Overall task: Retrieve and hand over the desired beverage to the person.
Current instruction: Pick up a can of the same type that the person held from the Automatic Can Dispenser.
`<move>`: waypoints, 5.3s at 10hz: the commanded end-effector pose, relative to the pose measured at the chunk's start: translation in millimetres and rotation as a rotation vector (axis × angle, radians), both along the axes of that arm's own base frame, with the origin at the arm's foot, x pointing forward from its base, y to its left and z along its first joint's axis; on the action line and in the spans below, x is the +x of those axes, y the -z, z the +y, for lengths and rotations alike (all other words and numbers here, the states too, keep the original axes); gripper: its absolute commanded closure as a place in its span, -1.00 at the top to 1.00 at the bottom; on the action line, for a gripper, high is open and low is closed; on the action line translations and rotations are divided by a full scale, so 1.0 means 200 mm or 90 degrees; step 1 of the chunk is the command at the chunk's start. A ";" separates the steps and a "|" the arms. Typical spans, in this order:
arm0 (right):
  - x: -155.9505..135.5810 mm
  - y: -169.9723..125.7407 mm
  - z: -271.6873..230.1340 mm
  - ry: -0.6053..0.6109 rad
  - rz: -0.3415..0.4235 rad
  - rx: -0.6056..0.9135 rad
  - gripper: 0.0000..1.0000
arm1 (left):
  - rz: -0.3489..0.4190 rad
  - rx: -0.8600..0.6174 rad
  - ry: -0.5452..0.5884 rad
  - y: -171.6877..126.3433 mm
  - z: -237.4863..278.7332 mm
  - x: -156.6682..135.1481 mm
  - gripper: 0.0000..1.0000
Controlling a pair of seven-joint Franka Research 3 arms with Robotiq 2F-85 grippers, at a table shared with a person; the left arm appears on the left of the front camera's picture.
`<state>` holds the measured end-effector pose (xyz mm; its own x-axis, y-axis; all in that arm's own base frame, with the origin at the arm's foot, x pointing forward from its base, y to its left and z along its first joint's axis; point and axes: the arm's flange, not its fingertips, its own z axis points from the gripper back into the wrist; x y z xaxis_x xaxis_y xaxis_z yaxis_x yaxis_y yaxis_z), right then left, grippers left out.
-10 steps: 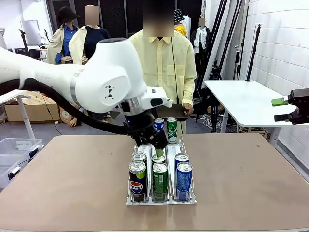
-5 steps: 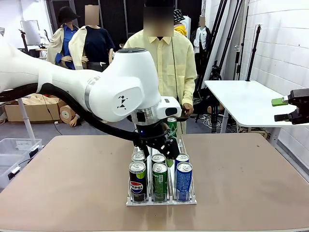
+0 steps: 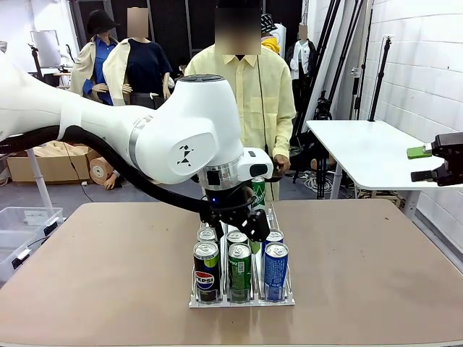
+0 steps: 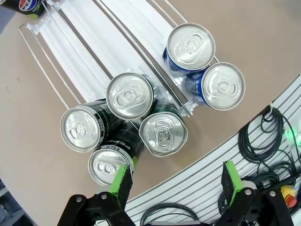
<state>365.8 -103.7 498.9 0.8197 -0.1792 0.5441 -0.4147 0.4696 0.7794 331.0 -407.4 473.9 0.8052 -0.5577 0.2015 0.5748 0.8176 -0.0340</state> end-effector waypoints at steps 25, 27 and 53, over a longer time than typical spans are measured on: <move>0.00 0.00 0.00 0.000 -0.001 0.002 1.00 | 0.011 0.028 -0.069 0.15 -0.10 0.09 1.00; 0.00 0.00 0.00 0.000 -0.001 0.002 1.00 | -0.002 0.024 -0.066 0.16 -0.11 0.11 1.00; 0.00 0.00 0.00 0.000 -0.001 0.002 1.00 | 0.029 0.058 -0.054 0.29 -0.13 0.18 -1.00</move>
